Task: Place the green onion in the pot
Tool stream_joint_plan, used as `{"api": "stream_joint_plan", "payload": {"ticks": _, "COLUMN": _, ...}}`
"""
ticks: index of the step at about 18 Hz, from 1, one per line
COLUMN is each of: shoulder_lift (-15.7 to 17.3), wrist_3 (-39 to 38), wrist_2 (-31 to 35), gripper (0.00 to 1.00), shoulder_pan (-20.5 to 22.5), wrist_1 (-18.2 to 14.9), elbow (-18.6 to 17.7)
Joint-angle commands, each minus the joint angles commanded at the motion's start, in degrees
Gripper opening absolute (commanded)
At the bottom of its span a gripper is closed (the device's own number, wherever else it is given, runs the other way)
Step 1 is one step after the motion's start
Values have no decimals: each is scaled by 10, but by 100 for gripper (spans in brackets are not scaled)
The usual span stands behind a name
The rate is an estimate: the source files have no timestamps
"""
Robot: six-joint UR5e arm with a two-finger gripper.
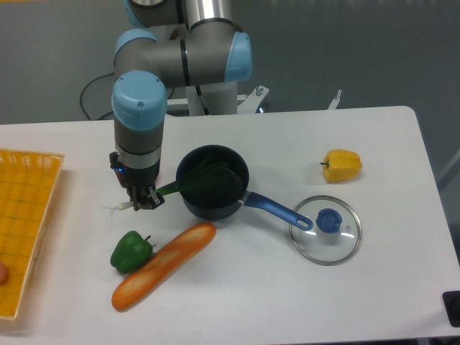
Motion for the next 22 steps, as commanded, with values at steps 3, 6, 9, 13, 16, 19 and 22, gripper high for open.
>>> {"api": "stream_joint_plan", "payload": {"ticks": 3, "shoulder_lift": 0, "wrist_3": 1, "wrist_2": -1, "gripper": 0, "shoulder_pan": 3, "wrist_1": 0, "elbow": -1}}
{"api": "stream_joint_plan", "payload": {"ticks": 6, "shoulder_lift": 0, "wrist_3": 32, "wrist_2": -1, "gripper": 0, "shoulder_pan": 7, "wrist_1": 0, "elbow": -3}}
{"api": "stream_joint_plan", "payload": {"ticks": 9, "shoulder_lift": 0, "wrist_3": 52, "wrist_2": -2, "gripper": 0, "shoulder_pan": 11, "wrist_1": 0, "elbow": -8}}
{"api": "stream_joint_plan", "payload": {"ticks": 13, "shoulder_lift": 0, "wrist_3": 80, "wrist_2": -3, "gripper": 0, "shoulder_pan": 18, "wrist_1": 0, "elbow": -15}}
{"api": "stream_joint_plan", "payload": {"ticks": 16, "shoulder_lift": 0, "wrist_3": 81, "wrist_2": -3, "gripper": 0, "shoulder_pan": 18, "wrist_1": 0, "elbow": -18}}
{"api": "stream_joint_plan", "payload": {"ticks": 19, "shoulder_lift": 0, "wrist_3": 77, "wrist_2": -4, "gripper": 0, "shoulder_pan": 17, "wrist_1": 0, "elbow": -27}}
{"api": "stream_joint_plan", "payload": {"ticks": 22, "shoulder_lift": 0, "wrist_3": 76, "wrist_2": -18, "gripper": 0, "shoulder_pan": 18, "wrist_1": -1, "elbow": -33}}
